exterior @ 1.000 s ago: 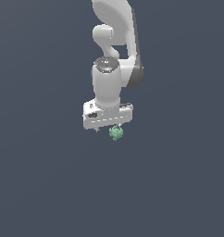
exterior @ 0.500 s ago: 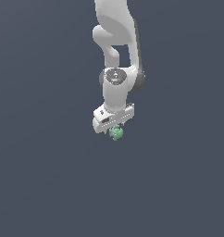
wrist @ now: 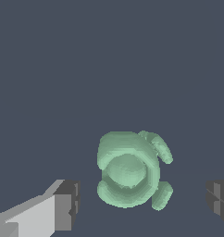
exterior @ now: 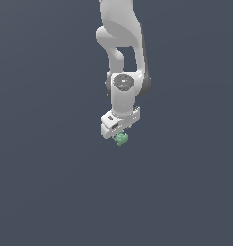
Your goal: Pick up the object and move it to a goal position.
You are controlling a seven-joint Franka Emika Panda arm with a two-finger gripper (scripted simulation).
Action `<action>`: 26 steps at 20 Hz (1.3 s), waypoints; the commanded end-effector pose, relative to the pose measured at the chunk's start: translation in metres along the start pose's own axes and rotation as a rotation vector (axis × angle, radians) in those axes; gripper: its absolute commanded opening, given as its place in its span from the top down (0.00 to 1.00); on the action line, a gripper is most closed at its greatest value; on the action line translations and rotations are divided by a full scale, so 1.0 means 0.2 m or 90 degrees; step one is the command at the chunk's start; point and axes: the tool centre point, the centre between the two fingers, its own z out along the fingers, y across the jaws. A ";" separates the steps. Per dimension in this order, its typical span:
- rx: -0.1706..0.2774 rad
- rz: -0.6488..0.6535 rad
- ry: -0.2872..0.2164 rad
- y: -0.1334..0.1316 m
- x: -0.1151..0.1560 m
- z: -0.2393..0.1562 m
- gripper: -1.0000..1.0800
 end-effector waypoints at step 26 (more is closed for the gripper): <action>0.000 -0.004 0.000 0.00 0.00 0.25 1.00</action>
